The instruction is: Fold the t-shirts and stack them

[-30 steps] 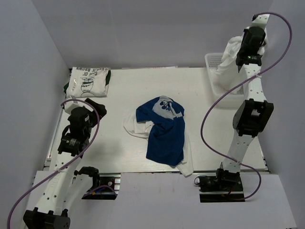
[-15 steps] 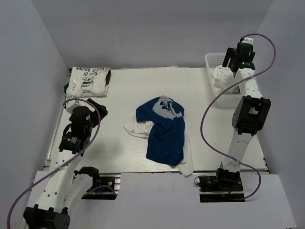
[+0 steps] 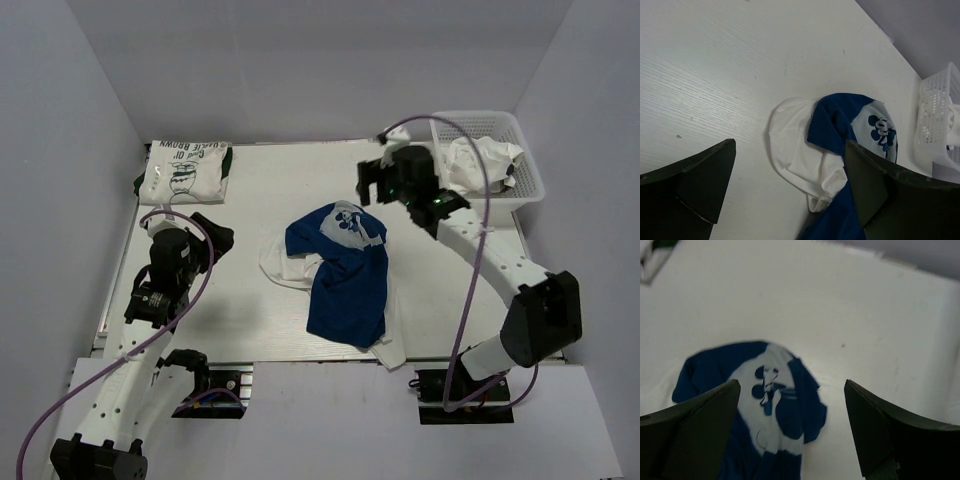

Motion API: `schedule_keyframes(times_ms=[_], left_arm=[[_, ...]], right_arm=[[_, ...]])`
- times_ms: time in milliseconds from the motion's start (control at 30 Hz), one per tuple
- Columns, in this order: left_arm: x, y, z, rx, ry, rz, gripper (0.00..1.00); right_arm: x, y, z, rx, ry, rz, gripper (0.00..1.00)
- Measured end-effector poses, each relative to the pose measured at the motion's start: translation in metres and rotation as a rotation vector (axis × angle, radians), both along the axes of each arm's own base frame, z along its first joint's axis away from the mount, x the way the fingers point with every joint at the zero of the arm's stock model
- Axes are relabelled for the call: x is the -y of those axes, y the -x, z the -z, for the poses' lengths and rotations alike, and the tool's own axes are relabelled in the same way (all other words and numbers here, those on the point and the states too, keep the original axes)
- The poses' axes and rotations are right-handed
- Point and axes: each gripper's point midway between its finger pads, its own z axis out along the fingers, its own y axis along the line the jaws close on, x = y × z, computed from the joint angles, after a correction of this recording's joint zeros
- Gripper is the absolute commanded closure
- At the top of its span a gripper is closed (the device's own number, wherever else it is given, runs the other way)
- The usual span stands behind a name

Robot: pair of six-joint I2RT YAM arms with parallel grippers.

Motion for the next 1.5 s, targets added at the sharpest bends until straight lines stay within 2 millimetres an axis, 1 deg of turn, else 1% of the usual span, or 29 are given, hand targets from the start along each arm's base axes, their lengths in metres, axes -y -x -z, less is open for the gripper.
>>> schedule_keyframes(times_ms=[67, 100, 167, 233, 267, 300, 367, 400, 433, 500, 567, 600, 667, 767, 800, 867, 900, 967, 1000, 1100, 1167, 1233, 1267, 1367, 1400, 1467, 1500], left_arm=[[0.004, 0.001, 0.0, -0.001, 0.01, 0.022, 0.01], [0.006, 0.001, 0.0, 0.0, 0.015, 0.031, 0.01], [0.01, 0.002, 0.0, -0.003, 0.024, 0.05, 0.01], [0.013, 0.002, 0.002, -0.01, 0.03, 0.065, 0.01], [0.013, 0.002, 0.003, -0.015, 0.031, 0.069, 0.01], [0.014, 0.002, 0.005, -0.022, 0.031, 0.071, 0.01], [0.014, 0.001, 0.009, -0.04, 0.028, 0.073, 0.01], [0.015, 0.001, 0.011, -0.047, 0.028, 0.076, 0.01], [0.016, 0.001, 0.012, -0.052, 0.027, 0.08, 0.01], [0.017, 0.001, 0.014, -0.06, 0.027, 0.085, 0.01], [0.017, 0.001, 0.015, -0.064, 0.026, 0.089, 0.01], [0.017, 0.001, 0.015, -0.065, 0.026, 0.091, 0.01], [0.017, 0.001, 0.015, -0.065, 0.026, 0.092, 0.01], [0.017, 0.001, 0.015, -0.066, 0.026, 0.092, 0.01], [0.017, 0.001, 0.016, -0.067, 0.025, 0.091, 0.01], [0.017, 0.001, 0.016, -0.07, 0.025, 0.092, 0.01], [0.017, 0.001, 0.017, -0.073, 0.024, 0.091, 0.01], [0.017, 0.001, 0.019, -0.08, 0.022, 0.088, 0.01], [0.017, 0.001, 0.019, -0.081, 0.021, 0.087, 0.01], [0.015, 0.0, 0.02, -0.082, 0.018, 0.08, 0.01], [0.013, 0.0, 0.02, -0.081, 0.011, 0.068, 0.01], [0.012, -0.001, 0.02, -0.082, 0.002, 0.065, 0.01], [0.011, -0.001, 0.021, -0.085, -0.003, 0.067, 0.01], [0.012, -0.002, 0.027, -0.104, -0.029, 0.091, 0.01], [0.013, -0.002, 0.03, -0.114, -0.038, 0.1, 0.01], [0.015, -0.004, 0.034, -0.128, -0.048, 0.117, 0.01], [0.016, -0.005, 0.036, -0.133, -0.053, 0.126, 0.01]], right_arm=[[-0.026, 0.018, 0.046, -0.091, 0.047, -0.065, 0.1], [-0.034, 0.025, 0.066, -0.132, 0.073, -0.085, 0.1], [-0.047, 0.037, 0.108, -0.215, 0.131, -0.116, 0.1], [-0.051, 0.04, 0.138, -0.271, 0.176, -0.114, 0.1], [-0.051, 0.039, 0.151, -0.292, 0.198, -0.099, 0.29], [-0.048, 0.037, 0.162, -0.308, 0.222, -0.08, 0.43], [-0.042, 0.033, 0.182, -0.345, 0.262, -0.036, 0.69], [-0.04, 0.032, 0.19, -0.364, 0.275, -0.016, 0.96], [-0.038, 0.03, 0.197, -0.379, 0.287, 0.01, 1.0], [-0.036, 0.029, 0.194, -0.374, 0.305, 0.018, 1.0], [-0.039, 0.024, 0.175, -0.334, 0.292, 0.022, 1.0], [-0.041, 0.022, 0.16, -0.303, 0.274, 0.02, 1.0], [-0.044, 0.016, 0.123, -0.228, 0.234, 0.024, 1.0], [-0.042, 0.007, 0.045, -0.061, 0.152, 0.055, 1.0], [-0.038, 0.002, 0.007, 0.027, 0.118, 0.076, 1.0], [-0.027, -0.006, -0.051, 0.162, 0.07, 0.127, 1.0], [-0.019, -0.01, -0.079, 0.231, 0.05, 0.159, 1.0], [0.0, -0.017, -0.129, 0.345, 0.038, 0.234, 1.0], [0.01, -0.02, -0.152, 0.397, 0.032, 0.273, 1.0], [0.041, -0.03, -0.205, 0.519, 0.045, 0.385, 1.0], [0.062, -0.038, -0.23, 0.593, 0.059, 0.458, 1.0], [0.083, -0.048, -0.246, 0.637, 0.086, 0.533, 1.0], [0.09, -0.054, -0.255, 0.662, 0.093, 0.564, 1.0], [0.123, -0.084, -0.275, 0.711, 0.137, 0.684, 1.0], [0.137, -0.095, -0.279, 0.729, 0.151, 0.728, 1.0], [0.164, -0.115, -0.276, 0.736, 0.189, 0.801, 1.0], [0.178, -0.124, -0.269, 0.728, 0.217, 0.837, 1.0]])
